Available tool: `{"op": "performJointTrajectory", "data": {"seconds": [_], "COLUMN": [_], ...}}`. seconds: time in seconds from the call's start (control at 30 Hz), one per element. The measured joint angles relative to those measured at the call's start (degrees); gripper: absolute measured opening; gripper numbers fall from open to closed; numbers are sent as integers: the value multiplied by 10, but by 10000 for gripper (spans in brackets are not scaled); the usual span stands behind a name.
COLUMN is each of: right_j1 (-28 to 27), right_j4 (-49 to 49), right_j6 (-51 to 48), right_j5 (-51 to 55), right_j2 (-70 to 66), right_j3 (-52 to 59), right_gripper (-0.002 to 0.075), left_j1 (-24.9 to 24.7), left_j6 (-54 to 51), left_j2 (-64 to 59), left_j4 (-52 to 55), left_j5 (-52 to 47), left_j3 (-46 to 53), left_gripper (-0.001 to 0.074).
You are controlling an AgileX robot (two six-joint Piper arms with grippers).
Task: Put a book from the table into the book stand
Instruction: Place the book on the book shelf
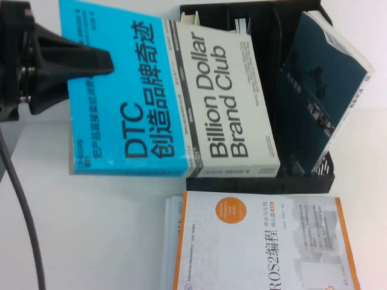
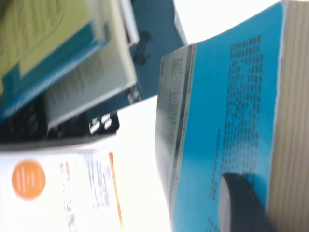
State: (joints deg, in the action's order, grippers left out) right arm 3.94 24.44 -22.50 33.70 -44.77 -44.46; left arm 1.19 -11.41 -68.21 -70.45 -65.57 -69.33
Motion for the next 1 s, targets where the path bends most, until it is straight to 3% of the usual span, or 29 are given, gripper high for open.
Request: {"op": "performJointTrajectory", "data": {"seconds": [0.3, 0.5, 1.0], "right_j1": [-19, -19, -19], "right_j4": [-25, -25, -21], "right_j6": [43, 59, 102], "right_j5": [76, 89, 157], "right_j2": [7, 32, 73], "right_j3": [1, 1, 1], "right_gripper": [-3, -3, -3], "left_j1": [-180, -272, -303], "left_j6": [76, 149, 310], "left_j2": [-68, -167, -329], "left_j4": [86, 179, 345], "left_j5": [115, 168, 148], "left_j3": [-110, -187, -402], "left_gripper": [192, 191, 191]}}
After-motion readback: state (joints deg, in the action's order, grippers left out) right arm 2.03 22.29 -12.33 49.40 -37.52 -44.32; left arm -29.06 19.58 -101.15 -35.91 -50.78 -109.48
